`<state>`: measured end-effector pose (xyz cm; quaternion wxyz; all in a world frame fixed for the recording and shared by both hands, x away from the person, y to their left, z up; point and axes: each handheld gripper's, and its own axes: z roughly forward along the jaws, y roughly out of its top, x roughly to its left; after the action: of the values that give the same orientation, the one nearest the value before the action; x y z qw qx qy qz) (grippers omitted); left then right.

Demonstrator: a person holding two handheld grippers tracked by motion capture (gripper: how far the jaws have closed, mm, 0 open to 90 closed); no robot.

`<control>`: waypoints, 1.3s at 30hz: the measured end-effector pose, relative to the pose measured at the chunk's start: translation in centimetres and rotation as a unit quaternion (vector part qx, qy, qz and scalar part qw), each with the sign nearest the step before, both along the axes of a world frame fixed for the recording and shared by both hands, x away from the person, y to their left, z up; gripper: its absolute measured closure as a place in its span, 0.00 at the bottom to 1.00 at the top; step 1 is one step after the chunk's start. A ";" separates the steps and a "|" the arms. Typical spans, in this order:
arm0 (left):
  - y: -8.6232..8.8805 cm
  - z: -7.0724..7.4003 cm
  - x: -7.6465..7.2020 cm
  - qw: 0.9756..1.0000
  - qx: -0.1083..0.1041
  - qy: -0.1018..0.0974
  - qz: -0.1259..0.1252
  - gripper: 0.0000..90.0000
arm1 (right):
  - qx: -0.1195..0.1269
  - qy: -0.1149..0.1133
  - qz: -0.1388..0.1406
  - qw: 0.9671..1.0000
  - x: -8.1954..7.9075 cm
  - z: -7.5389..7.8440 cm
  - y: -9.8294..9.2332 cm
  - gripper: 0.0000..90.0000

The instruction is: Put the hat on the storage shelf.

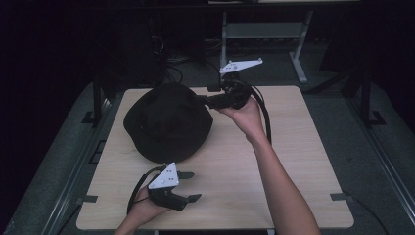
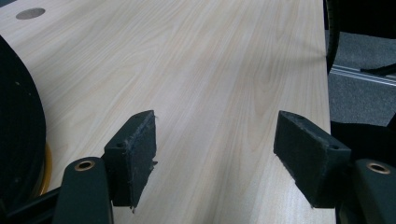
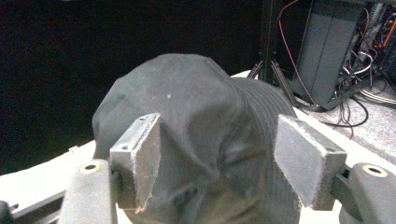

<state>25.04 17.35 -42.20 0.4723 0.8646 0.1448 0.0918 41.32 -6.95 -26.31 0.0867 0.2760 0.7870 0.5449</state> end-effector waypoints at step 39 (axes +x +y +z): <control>0.7 0.1 0.3 1.000 0.000 0.006 0.028 0.23 | 0.003 0.033 -0.059 0.998 -5.6 -4.3 -9.9 0.27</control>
<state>25.31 18.06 -42.15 0.4684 0.8608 0.1721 0.0996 35.77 -16.88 -30.56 0.0917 0.3402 0.7703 0.5314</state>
